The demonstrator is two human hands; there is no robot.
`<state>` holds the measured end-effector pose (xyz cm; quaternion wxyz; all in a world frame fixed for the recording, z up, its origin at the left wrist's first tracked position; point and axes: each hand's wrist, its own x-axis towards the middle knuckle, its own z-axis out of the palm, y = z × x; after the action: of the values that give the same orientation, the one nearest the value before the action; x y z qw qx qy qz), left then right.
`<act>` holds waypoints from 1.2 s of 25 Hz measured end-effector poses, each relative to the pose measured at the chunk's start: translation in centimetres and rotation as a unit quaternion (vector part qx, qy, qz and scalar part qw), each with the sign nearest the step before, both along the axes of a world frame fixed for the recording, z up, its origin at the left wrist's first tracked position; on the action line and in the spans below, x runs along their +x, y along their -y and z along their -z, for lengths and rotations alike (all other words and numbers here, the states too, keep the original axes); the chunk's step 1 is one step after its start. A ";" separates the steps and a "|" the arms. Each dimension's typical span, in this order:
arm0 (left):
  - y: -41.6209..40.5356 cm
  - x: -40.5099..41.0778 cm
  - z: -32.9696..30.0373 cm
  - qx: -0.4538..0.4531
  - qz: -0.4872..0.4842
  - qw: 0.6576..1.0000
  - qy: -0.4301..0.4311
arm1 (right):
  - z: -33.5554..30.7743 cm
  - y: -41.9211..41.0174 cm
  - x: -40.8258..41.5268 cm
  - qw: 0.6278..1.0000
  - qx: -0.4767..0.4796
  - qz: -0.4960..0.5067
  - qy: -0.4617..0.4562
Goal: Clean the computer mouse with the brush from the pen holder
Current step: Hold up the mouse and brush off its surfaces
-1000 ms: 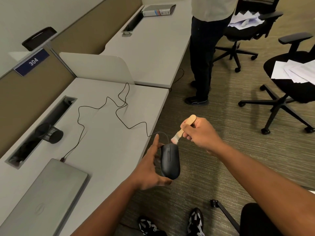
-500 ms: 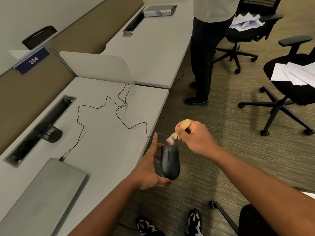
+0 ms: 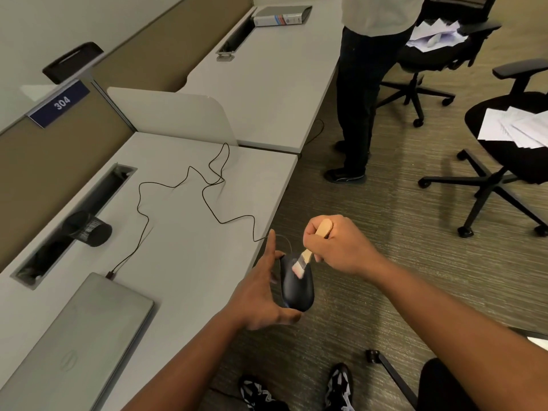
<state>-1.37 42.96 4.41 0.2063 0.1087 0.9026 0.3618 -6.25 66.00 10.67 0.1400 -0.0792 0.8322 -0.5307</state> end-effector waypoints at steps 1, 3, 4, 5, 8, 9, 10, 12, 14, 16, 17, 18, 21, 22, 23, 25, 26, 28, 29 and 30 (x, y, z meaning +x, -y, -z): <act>0.0 0.0 0.0 0.001 -0.004 1.000 -0.001 | -0.1 -0.2 -0.2 1.000 -0.001 0.001 0.017; 0.0 -0.1 0.0 0.001 -0.009 1.000 -0.004 | -0.2 -0.4 -0.4 1.000 -0.017 0.007 0.023; 0.0 -0.1 0.0 -0.002 -0.010 1.000 -0.006 | -0.3 -0.3 -0.4 0.999 -0.032 0.005 0.022; 0.0 -0.2 0.0 -0.003 -0.011 1.000 -0.008 | -0.2 -0.3 -0.4 0.999 -0.044 -0.002 0.024; 0.0 -0.1 0.1 -0.001 -0.020 1.000 -0.008 | 0.2 -0.1 -0.2 0.998 -0.032 -0.037 0.048; 0.0 -0.1 0.0 0.000 -0.020 1.000 -0.008 | 0.3 -0.1 -0.2 0.996 -0.031 -0.049 0.068; -0.1 -0.1 0.0 0.001 -0.019 1.000 -0.008 | 0.2 -0.2 -0.2 0.994 -0.039 -0.052 0.091; -0.1 -0.1 0.1 0.003 -0.023 1.000 -0.006 | 0.2 -0.4 -0.5 0.990 -0.067 -0.026 0.118; -0.2 -0.1 0.1 0.008 -0.024 1.000 0.000 | 0.4 -0.4 -0.7 0.989 -0.083 0.011 0.119; -0.4 -0.1 0.1 0.010 -0.020 1.000 0.004 | 0.8 -0.1 -0.6 0.984 -0.100 0.021 0.147; -0.4 -0.2 0.1 0.011 -0.019 1.000 0.005 | 1.0 0.1 -0.5 0.978 -0.115 0.028 0.170; -0.6 -0.2 0.0 0.013 -0.016 1.000 0.007 | 1.3 0.3 -0.4 0.971 -0.135 0.044 0.193; -0.7 -0.2 -0.1 0.019 -0.011 1.000 0.010 | 1.9 0.3 -0.6 0.948 -0.186 0.100 0.237; -0.7 -0.1 -0.2 0.022 -0.010 1.000 0.010 | 2.0 0.3 -0.7 0.946 -0.192 0.114 0.237; -0.8 -0.1 -0.2 0.025 -0.008 1.000 0.009 | 2.2 0.3 -0.7 0.945 -0.196 0.125 0.231; -0.9 -0.2 -0.4 0.026 -0.008 1.000 0.006 | 2.6 0.3 -0.7 0.947 -0.197 0.137 0.214; -0.9 -0.2 -0.5 0.027 -0.011 1.000 0.006 | 2.7 0.4 -0.6 0.950 -0.193 0.137 0.202; -1.0 -0.2 -0.6 0.029 -0.017 0.999 0.009 | 2.8 0.4 -0.5 0.963 -0.167 0.127 0.170; -1.1 -0.3 -0.7 0.031 -0.020 0.999 0.012 | 2.8 0.4 -0.5 0.970 -0.149 0.120 0.150; -1.2 -0.3 -0.7 0.031 -0.020 0.999 0.014 | 2.9 0.4 -0.4 0.976 -0.132 0.114 0.130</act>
<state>-1.63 44.12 5.11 0.2079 0.0919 0.8901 0.3950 -6.67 65.61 7.80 0.1738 0.0675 0.7334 -0.6537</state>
